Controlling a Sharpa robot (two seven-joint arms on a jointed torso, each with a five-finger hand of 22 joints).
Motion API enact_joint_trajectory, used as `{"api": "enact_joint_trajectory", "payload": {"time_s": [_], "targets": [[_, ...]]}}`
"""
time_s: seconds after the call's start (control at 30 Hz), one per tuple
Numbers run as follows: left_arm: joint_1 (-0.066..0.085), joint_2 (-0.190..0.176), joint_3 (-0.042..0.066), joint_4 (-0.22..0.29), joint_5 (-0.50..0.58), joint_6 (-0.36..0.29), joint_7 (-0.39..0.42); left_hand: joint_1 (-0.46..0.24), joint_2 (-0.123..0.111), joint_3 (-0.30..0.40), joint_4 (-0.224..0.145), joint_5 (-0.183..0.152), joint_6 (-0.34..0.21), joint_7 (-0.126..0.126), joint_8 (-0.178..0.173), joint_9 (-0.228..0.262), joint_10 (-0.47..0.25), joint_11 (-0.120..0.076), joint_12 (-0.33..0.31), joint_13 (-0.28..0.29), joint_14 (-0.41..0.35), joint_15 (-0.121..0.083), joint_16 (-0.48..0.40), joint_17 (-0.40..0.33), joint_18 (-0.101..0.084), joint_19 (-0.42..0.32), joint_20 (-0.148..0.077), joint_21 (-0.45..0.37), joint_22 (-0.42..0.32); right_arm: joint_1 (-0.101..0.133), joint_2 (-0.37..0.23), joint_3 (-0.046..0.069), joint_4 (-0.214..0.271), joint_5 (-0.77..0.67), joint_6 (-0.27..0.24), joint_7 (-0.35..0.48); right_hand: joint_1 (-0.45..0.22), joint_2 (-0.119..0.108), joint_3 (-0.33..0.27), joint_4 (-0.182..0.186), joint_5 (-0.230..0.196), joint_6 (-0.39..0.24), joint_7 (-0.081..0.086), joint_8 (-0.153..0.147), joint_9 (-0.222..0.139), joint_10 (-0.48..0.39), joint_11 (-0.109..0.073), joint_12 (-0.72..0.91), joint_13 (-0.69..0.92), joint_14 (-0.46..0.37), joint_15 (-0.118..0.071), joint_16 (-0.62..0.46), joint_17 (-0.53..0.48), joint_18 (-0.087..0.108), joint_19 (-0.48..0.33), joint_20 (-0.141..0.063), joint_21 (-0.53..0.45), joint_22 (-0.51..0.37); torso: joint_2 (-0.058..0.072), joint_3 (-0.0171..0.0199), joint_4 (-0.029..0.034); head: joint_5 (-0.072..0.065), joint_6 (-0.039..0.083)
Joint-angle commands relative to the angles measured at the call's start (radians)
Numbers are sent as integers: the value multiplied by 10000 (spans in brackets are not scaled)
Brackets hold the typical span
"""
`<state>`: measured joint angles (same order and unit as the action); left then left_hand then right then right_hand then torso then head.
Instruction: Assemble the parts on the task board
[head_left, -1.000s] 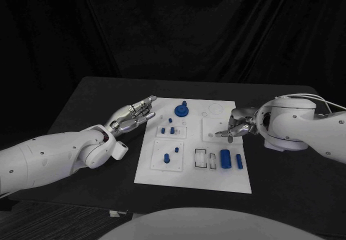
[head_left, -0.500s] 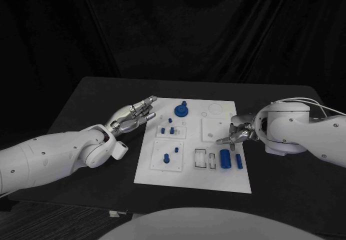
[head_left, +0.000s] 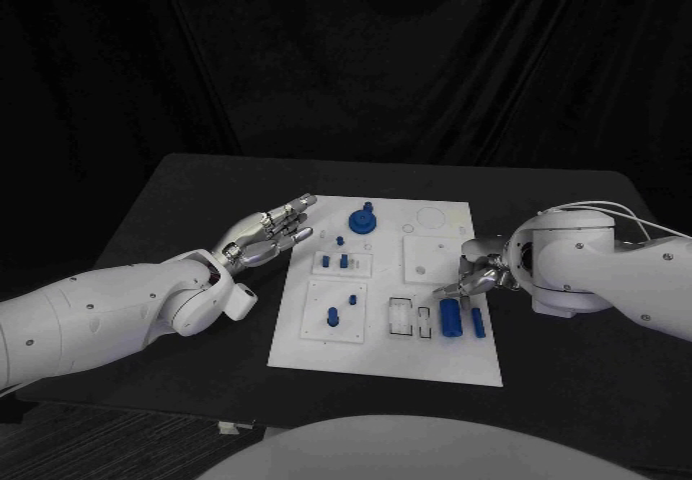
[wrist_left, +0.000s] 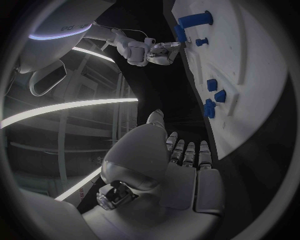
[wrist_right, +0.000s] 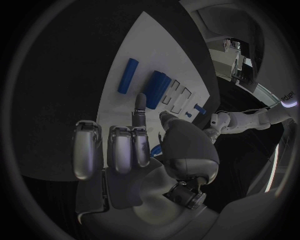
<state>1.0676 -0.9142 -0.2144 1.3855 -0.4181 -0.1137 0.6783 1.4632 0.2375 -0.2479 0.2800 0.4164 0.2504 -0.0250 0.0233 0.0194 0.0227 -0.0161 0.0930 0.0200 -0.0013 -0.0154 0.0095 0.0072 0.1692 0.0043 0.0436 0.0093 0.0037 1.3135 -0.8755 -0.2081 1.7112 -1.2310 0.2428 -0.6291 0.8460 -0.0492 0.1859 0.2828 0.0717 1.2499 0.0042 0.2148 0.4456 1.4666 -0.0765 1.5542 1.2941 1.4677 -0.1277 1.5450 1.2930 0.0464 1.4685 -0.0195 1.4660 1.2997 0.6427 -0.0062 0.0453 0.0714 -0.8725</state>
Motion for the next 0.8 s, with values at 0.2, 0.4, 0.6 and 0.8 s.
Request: {"api": "enact_joint_trajectory", "payload": {"time_s": [0.2,0.4,0.6,0.8], "targets": [[-36,26,8,-28,-27,301,1613,174,51,-114,118,256,53,-13,74,116,-48,128,136,-8,13,147,-95,-72,-439,-43,106,-93,-37,-184,77,1,-75,-81,173,-178,-100,-385,-307,44,-167,-151,82,-272,-157,1042,137,166,2767,877,82,-92,2078,-103,443,104,-309,2219,-4,-1,0,17,-1],[-50,31,8,-56,-27,395,1540,219,69,-91,115,303,124,67,86,125,-41,199,156,-6,13,206,-95,-72,-451,-43,156,-93,-37,-294,126,1,-144,-81,163,-173,95,-424,-222,-1,-104,-242,130,-388,-191,1042,186,166,2767,858,126,-138,1998,-75,396,149,-430,2178,-2,0,3,16,-1],[-65,43,8,-75,-27,439,1498,241,75,-80,113,333,168,124,94,130,-39,215,161,-6,13,223,-95,-72,-451,-43,176,-93,-37,-399,148,1,-179,-81,195,-174,235,-442,-170,-25,30,-282,157,-453,-203,1042,210,166,2767,836,150,-188,1911,-43,345,176,-561,2132,-4,3,6,24,-1],[-80,51,8,-92,-27,499,1450,265,77,-70,109,371,174,157,94,130,-37,237,168,-5,13,245,-95,-72,-448,-43,201,-93,-37,-508,183,1,-228,-81,201,-174,375,-487,-140,-58,174,-380,193,-545,-219,1042,240,166,2767,810,173,-253,1801,-1,277,201,-738,2071,0,2,5,22,-1]]}}
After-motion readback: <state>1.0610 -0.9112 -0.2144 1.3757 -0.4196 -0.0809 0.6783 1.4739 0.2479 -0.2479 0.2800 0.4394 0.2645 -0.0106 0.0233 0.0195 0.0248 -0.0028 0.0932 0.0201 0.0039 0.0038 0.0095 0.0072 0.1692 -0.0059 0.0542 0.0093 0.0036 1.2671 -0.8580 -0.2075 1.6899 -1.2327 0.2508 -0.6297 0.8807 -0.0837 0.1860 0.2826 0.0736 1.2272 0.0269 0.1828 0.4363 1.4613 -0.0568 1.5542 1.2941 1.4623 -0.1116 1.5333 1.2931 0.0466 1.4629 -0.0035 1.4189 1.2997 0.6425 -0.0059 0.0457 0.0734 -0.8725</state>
